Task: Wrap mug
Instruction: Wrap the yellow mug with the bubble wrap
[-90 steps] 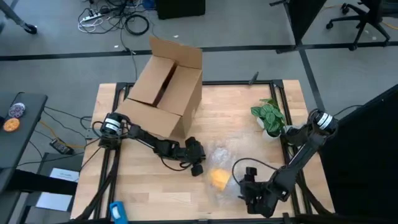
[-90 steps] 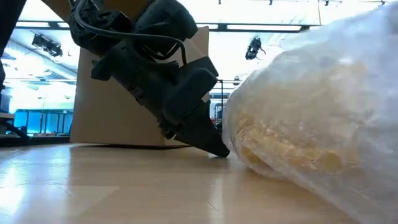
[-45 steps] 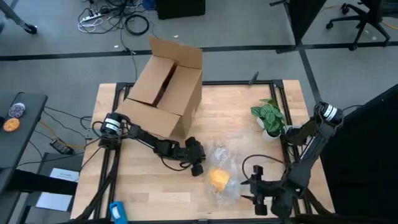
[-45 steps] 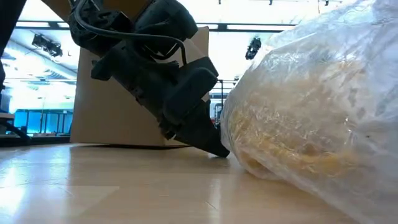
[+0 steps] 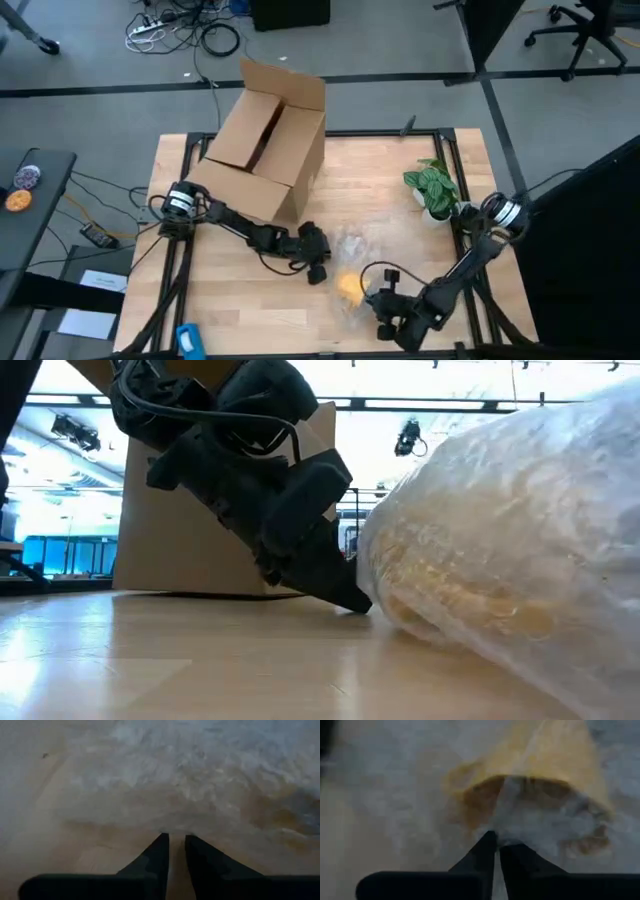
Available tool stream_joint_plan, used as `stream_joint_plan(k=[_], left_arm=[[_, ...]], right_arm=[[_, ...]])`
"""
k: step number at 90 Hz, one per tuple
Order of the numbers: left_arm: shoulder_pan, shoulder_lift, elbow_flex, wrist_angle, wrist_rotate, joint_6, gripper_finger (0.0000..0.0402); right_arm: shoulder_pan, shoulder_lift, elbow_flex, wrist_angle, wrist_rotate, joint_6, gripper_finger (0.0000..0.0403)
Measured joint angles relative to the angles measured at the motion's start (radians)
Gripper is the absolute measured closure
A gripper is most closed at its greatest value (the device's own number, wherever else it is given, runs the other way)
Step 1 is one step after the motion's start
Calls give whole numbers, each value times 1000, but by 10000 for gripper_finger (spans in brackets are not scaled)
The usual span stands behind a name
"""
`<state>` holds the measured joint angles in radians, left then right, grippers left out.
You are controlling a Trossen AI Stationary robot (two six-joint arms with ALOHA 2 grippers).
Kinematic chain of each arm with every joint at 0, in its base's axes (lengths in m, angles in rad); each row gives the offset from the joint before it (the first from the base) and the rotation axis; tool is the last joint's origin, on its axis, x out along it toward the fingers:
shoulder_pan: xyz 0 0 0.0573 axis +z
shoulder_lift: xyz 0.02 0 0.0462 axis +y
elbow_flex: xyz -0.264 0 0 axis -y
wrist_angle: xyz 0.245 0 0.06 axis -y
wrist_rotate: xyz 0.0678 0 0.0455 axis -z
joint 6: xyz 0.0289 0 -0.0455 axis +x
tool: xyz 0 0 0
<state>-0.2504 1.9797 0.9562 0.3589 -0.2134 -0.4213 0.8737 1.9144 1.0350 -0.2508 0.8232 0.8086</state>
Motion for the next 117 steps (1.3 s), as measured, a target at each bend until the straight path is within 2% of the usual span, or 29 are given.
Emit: stream_joint_plan(k=[7, 18, 28, 37, 48, 59, 82, 89, 117], left_arm=[[-1, 1, 0, 17, 10, 0, 353], [-6, 1, -2, 20, 7, 1, 353], [-7, 1, -4, 17, -5, 18, 353], [-6, 1, -5, 13, -6, 23, 353], [-6, 0, -4, 4, -8, 25, 353], [-8, 0, 1, -3, -8, 42, 353], [-8, 0, 1, -9, -7, 52, 353], [-8, 0, 1, -10, -7, 52, 353], [-7, 0, 1, -15, -5, 51, 353]], right_arm=[[-35, 51, 1, 74, 96, -26, 401], [-105, 106, 1, 254, 191, -192, 402], [-165, 127, 0, 424, 129, -379, 403], [-185, 121, -1, 476, 56, -478, 403], [-180, 93, -1, 427, 33, -504, 403], [-161, 49, -1, 349, 8, -465, 403], [-111, -22, -1, 205, -176, -329, 396], [-95, -46, -1, 157, -204, -284, 384], [-21, -187, -1, 69, -192, -224, 308]])
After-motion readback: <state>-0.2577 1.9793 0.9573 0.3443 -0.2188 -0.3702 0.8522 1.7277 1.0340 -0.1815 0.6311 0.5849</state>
